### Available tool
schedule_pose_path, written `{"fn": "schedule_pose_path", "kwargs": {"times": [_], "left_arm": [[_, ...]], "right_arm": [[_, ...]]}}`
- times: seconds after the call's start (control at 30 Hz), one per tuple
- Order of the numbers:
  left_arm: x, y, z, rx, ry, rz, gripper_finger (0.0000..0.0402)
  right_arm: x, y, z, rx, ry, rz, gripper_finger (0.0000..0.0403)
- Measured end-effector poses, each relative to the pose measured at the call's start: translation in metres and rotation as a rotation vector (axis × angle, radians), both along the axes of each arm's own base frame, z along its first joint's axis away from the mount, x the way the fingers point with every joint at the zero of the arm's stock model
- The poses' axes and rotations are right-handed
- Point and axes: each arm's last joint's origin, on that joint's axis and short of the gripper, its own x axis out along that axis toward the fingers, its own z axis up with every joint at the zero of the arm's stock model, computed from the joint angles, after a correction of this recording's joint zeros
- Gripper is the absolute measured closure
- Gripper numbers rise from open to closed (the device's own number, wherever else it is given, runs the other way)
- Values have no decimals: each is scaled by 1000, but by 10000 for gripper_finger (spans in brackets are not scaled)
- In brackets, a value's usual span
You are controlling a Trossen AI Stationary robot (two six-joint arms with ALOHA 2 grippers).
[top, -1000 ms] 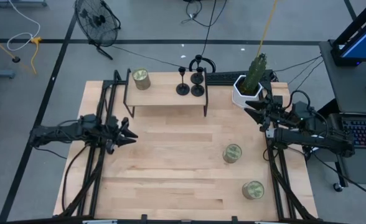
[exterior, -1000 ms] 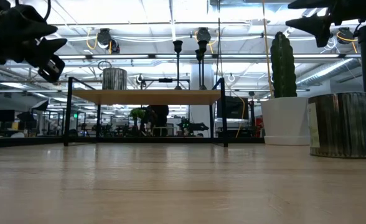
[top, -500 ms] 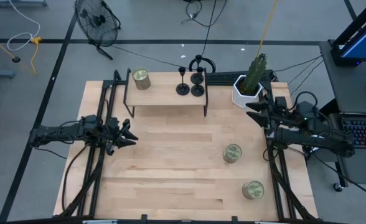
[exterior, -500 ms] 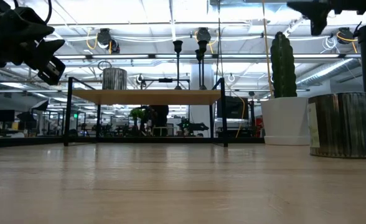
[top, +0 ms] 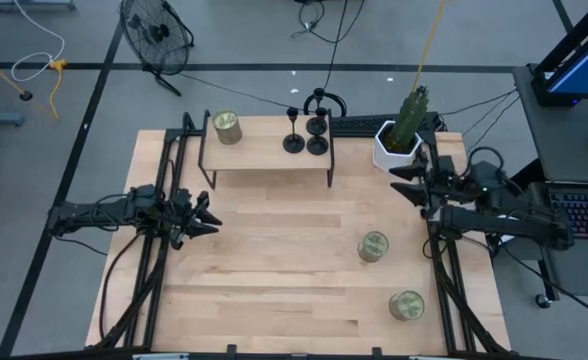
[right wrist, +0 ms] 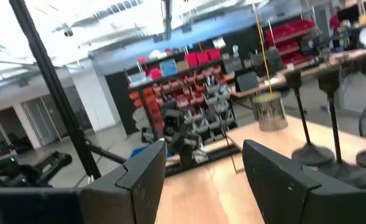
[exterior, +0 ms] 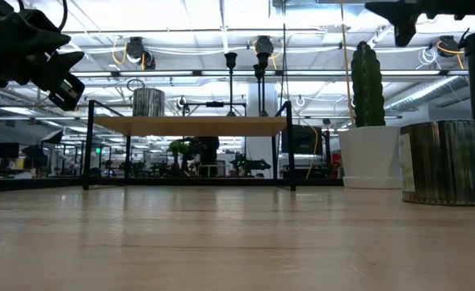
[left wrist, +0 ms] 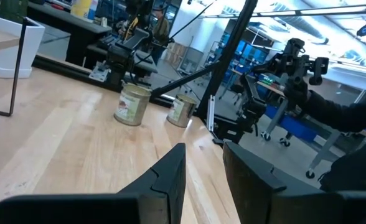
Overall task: Pick & Place candle stick holders
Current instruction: Put the top scented candle on the shelf
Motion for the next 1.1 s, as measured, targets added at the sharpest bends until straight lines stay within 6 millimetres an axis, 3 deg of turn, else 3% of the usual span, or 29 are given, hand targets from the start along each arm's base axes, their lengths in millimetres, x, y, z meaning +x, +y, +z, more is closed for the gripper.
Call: {"fn": "schedule_pose_path", "kwargs": {"times": [0.23,0.57,0.9,1.1], "left_arm": [[0,0,0,-9,3,-1,289],[0,0,0,-19,13,-1,289],[0,0,0,-18,12,0,289],[0,0,0,-8,9,0,289]], "right_arm": [[20,-3,-5,44,98,73,195],[40,2,11,59,233,166,195],[50,9,21,113,517,162,195],[52,13,30,143,603,150,195]]}}
